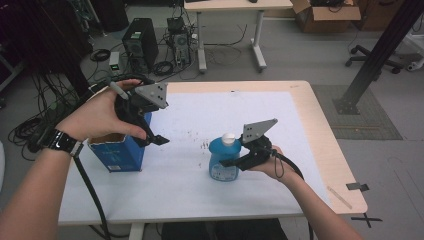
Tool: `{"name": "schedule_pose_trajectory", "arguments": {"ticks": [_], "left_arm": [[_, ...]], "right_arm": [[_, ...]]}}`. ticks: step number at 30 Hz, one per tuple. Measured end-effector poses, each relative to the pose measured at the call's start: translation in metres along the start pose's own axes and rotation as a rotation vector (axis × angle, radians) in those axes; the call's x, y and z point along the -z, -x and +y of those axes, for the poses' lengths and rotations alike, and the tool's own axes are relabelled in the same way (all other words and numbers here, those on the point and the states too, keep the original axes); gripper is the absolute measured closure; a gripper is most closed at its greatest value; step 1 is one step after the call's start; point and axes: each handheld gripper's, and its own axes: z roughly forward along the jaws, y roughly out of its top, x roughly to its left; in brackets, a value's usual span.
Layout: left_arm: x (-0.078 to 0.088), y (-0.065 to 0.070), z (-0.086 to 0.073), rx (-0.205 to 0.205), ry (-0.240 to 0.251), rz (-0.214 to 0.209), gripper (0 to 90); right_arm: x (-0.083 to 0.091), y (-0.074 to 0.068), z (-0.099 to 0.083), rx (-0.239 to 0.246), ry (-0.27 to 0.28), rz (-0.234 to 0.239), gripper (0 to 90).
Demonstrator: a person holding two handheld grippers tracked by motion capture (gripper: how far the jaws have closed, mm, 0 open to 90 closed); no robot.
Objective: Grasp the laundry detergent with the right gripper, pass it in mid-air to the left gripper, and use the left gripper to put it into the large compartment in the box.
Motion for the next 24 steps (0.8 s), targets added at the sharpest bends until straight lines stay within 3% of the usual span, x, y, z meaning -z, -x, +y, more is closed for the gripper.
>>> {"name": "schedule_pose_trajectory", "arguments": {"ticks": [10, 16, 24], "left_arm": [[0.004, -0.001, 0.009, -0.005, 0.01, 0.001, 3.1], [0.012, -0.002, 0.019, -0.005, 0.027, 0.017, 3.2], [0.013, -0.001, 0.029, -0.01, 0.021, 0.007, 3.2]], "right_arm": [[0.014, 0.001, 0.021, 0.008, 0.012, 0.024, 42.0], [0.021, 0.002, 0.041, 0.032, -0.01, 0.053, 42.0], [0.022, 0.0, 0.06, 0.057, -0.028, 0.074, 42.0]]}}
